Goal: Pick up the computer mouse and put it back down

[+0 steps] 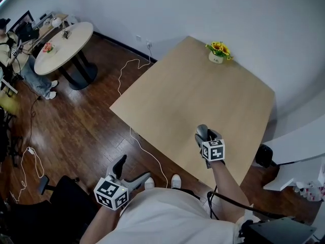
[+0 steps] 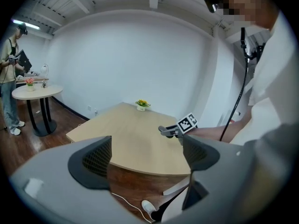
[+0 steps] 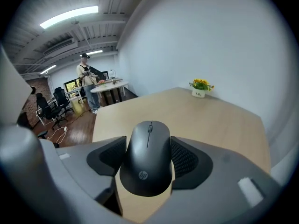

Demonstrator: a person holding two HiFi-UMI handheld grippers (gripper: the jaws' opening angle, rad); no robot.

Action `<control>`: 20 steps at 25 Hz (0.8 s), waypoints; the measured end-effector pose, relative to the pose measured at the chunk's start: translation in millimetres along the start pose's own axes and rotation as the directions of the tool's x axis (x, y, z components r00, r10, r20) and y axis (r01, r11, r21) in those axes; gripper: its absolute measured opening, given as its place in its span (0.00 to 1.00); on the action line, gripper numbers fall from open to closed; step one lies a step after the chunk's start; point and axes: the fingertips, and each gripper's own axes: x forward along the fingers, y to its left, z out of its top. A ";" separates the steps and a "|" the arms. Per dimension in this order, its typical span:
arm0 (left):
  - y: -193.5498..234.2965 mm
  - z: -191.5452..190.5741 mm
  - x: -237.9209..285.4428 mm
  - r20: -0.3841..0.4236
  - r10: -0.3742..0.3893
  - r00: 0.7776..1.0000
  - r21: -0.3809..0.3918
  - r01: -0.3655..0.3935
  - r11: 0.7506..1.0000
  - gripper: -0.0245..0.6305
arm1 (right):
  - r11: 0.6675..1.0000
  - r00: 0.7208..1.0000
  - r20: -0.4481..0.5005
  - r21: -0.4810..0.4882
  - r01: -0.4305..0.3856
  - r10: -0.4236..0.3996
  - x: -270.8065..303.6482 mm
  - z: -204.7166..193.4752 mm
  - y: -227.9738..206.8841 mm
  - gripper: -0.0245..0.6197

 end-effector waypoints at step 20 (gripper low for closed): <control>4.1 -19.3 -18.6 -0.056 0.165 0.985 -0.078 -0.169 0.983 0.73 | 0.999 0.983 -0.180 -0.029 0.026 -0.031 133.8 -64.4 -31.0 0.50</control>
